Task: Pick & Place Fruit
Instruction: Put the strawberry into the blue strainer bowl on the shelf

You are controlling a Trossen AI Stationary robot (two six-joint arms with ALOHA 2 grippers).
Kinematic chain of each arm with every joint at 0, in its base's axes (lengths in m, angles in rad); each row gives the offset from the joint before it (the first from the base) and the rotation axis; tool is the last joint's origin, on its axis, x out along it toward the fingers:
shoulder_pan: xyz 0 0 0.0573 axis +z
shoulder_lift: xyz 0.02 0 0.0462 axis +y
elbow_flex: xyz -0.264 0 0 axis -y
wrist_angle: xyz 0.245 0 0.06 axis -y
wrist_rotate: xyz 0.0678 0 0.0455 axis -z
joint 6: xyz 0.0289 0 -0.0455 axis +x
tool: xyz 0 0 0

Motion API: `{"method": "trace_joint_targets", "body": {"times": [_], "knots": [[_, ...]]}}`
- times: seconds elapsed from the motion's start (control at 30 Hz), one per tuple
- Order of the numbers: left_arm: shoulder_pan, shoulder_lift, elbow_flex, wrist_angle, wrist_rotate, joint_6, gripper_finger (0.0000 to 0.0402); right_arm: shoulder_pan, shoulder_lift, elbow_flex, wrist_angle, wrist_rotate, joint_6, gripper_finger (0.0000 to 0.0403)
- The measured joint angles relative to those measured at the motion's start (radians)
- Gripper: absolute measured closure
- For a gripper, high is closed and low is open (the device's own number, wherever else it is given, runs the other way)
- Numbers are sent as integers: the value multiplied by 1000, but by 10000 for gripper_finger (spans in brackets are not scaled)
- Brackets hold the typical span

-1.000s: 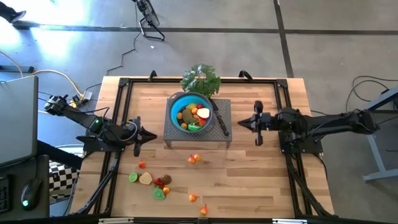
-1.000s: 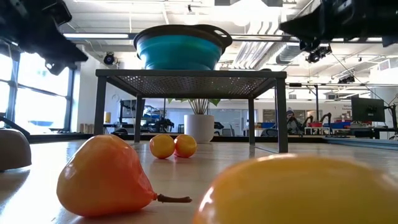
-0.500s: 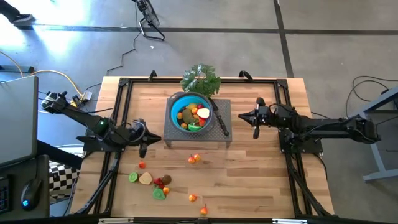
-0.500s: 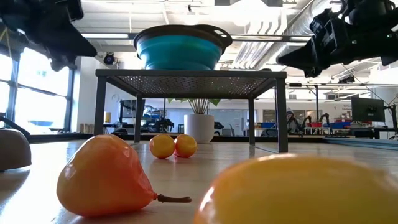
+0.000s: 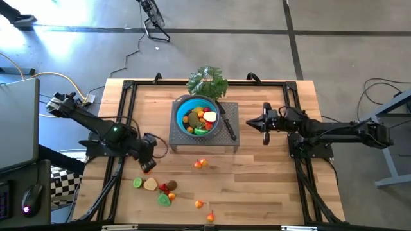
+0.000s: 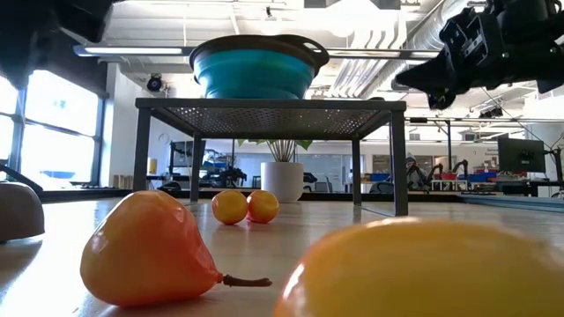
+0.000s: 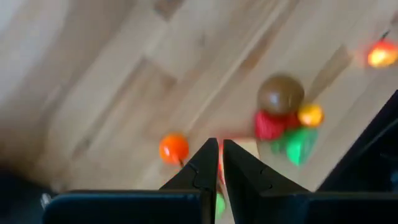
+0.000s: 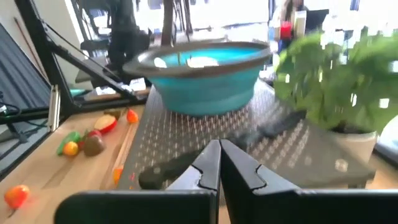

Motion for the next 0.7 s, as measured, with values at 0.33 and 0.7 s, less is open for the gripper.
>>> {"method": "trace_joint_targets", "body": {"times": [0.33,0.7], "knots": [[-369,39,-9,-42,-108,-461,380,0,0,0,106,-86,-47,401],[-592,41,-10,-111,-344,-828,380,0,0,0,105,-80,-1,401]]}}
